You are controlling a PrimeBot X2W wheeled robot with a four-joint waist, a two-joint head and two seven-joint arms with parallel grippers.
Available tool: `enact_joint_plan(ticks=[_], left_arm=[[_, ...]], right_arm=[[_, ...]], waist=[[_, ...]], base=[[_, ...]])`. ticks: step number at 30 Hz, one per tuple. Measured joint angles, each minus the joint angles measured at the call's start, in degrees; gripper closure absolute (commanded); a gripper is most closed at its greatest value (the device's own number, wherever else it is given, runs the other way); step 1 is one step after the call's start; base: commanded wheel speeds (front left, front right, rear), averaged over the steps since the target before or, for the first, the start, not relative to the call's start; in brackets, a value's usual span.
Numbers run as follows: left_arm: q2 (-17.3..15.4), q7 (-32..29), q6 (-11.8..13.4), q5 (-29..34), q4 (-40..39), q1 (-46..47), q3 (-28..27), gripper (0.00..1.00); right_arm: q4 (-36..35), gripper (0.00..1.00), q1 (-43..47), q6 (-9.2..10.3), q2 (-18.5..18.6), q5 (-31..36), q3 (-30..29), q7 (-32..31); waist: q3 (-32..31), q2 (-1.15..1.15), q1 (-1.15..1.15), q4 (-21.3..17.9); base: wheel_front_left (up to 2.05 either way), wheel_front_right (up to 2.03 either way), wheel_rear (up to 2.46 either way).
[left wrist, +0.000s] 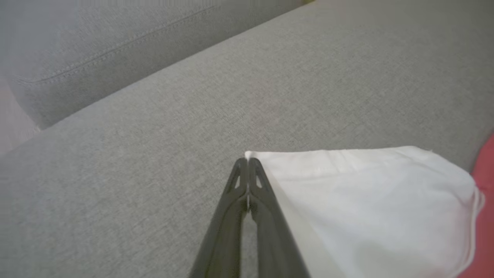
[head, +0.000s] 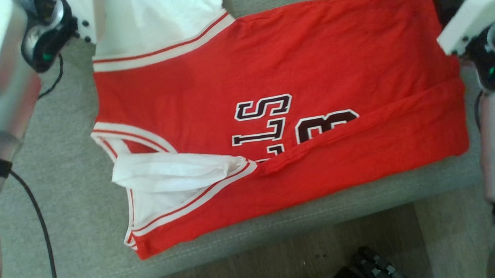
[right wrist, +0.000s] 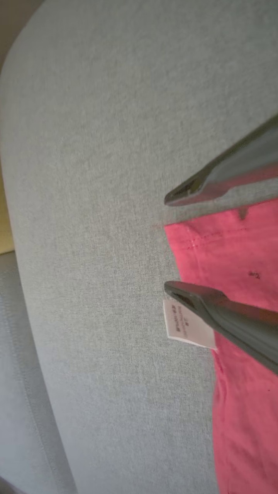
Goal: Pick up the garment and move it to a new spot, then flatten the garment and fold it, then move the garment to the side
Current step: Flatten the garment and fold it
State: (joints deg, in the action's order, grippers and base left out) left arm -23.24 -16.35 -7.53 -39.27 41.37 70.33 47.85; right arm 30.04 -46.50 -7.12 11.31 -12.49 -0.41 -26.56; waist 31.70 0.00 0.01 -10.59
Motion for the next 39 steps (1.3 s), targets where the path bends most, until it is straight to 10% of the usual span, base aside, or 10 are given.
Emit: enact_joint_plan(ticks=[6,11,17,39], left_arm=[[-0.27,2.37,-0.02,-1.19,-0.15,1.46,1.89,1.00],[-0.33,3.85,-0.02,-2.16,0.75,1.47,3.38,1.00],[-0.41,5.45,-0.02,-2.74,1.80,1.85,4.97,1.00],[0.87,23.06,0.04,-1.36,6.75,12.74,4.86,1.00]], right_arm=[[7.13,0.00,-4.94,0.00,0.38,1.70,0.65,-4.39],[9.14,0.22,-5.38,0.00,0.37,2.85,0.59,-5.17],[9.18,1.00,-5.45,0.00,1.09,3.16,1.07,-4.95],[9.26,1.00,-15.41,0.00,2.56,3.12,-5.90,7.64]], waist=[[0.62,0.00,0.00,1.64],[0.22,0.00,0.00,2.07],[-0.16,0.00,0.00,2.19],[1.55,0.00,0.00,4.77]], base=[[0.00,0.00,0.00],[0.00,0.00,0.00],[0.00,0.00,0.00],[0.00,0.00,0.00]])
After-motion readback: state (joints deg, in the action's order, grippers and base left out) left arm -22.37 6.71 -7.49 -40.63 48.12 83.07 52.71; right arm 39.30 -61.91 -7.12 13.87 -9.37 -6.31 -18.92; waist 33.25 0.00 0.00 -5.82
